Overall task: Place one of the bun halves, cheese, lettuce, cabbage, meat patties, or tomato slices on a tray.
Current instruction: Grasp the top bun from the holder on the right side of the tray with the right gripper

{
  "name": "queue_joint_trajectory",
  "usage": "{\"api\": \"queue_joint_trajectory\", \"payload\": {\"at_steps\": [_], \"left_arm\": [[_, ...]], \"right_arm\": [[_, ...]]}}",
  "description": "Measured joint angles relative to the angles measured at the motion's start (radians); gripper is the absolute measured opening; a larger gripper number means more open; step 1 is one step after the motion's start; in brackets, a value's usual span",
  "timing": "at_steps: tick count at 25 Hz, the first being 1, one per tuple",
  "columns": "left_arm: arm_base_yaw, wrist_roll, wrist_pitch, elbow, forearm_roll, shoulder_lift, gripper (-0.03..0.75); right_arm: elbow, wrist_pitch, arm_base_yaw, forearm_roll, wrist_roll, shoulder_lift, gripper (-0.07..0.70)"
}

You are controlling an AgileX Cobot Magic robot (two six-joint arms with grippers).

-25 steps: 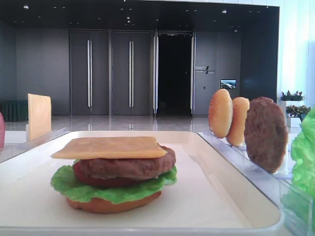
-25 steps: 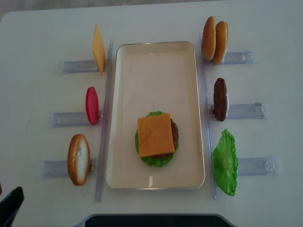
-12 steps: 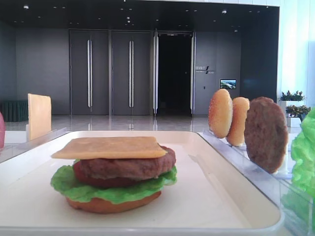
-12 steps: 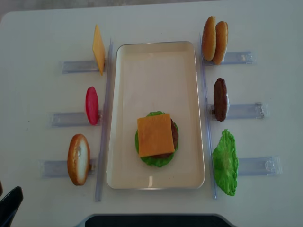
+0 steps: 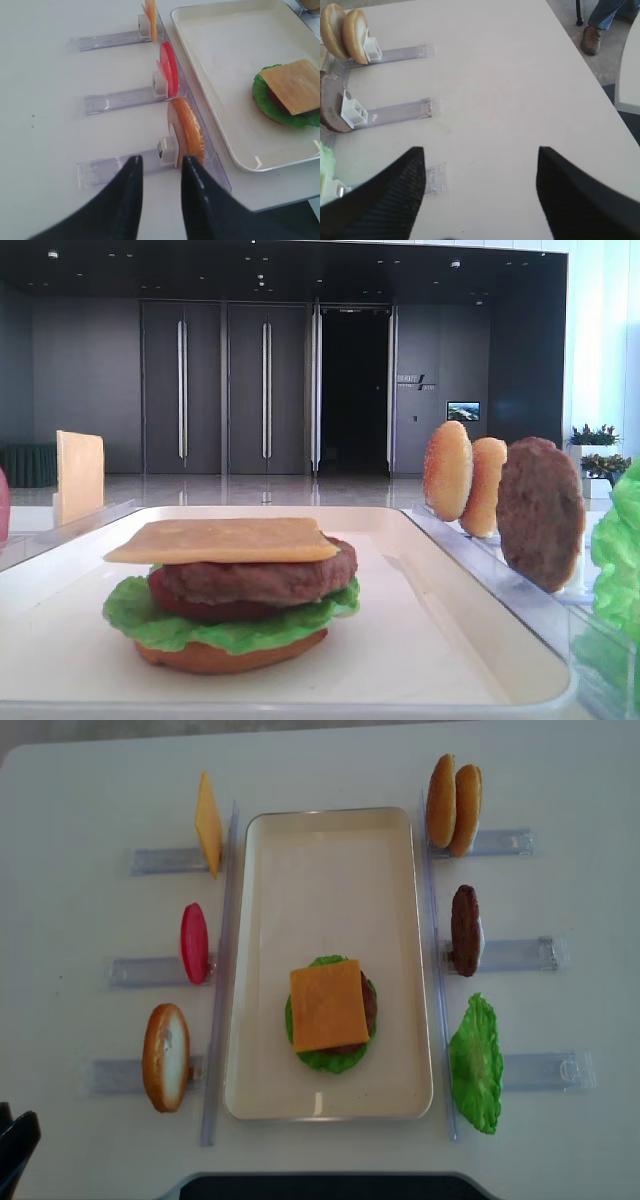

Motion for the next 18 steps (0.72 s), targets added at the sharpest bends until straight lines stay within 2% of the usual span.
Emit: {"api": "queue_joint_trajectory", "payload": {"at_steps": [11,18], "left_arm": [[0.000,0.000,0.000,0.000,0.000,0.000,0.083],[0.000,0.000,0.000,0.000,0.000,0.000,0.014]], "right_arm": [[-0.003,0.006,0.000,0.001,0.000,0.009,0.480],[-0.107,0.001,0.000,0.019,0.000,0.304,0.480]]}}
